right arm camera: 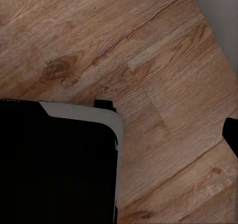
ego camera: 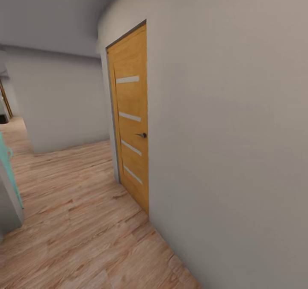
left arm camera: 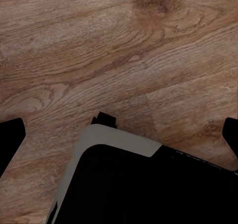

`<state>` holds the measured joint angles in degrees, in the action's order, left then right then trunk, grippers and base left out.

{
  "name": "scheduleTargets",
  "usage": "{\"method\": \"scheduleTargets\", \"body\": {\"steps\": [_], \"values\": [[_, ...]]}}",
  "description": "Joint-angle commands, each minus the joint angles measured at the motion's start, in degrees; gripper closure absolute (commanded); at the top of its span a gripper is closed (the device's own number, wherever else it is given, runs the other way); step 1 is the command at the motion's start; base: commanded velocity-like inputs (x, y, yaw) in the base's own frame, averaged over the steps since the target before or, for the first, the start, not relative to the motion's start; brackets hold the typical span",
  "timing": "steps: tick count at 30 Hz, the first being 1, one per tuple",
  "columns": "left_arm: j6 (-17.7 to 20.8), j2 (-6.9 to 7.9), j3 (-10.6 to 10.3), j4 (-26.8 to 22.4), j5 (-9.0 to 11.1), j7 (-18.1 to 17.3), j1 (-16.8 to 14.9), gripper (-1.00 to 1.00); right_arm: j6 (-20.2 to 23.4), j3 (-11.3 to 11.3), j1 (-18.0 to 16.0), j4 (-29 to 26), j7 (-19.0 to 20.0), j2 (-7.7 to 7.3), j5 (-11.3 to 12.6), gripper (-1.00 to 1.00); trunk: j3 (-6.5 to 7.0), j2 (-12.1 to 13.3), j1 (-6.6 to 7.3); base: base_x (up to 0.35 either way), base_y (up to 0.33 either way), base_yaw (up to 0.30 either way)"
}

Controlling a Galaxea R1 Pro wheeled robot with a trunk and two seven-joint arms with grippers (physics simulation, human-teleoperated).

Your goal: Move the two storage containers from the living room to the garage. In the garage, place one container on the floor and stack the other container on top of it (either order is fine).

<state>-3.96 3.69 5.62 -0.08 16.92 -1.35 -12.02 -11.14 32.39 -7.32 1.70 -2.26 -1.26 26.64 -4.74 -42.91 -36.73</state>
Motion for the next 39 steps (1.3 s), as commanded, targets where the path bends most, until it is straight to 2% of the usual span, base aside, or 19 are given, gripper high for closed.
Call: {"method": "scheduleTargets", "body": {"steps": [1,39], "values": [[-0.2,0.0,0.4,0.1,0.0,-0.1,-0.1,-1.0,-0.3,0.5,-0.1,0.1,0.0,0.03,0.4,-1.0,-0.09,-0.1,-0.04,0.289,0.0,0.269],[-0.2,0.0,0.4,0.1,0.0,-0.1,0.0,-1.0,-0.3,0.5,-0.1,0.1,0.0,0.03,0.4,-1.0,-0.09,-0.1,-0.04,0.279,0.0,0.269]]}}
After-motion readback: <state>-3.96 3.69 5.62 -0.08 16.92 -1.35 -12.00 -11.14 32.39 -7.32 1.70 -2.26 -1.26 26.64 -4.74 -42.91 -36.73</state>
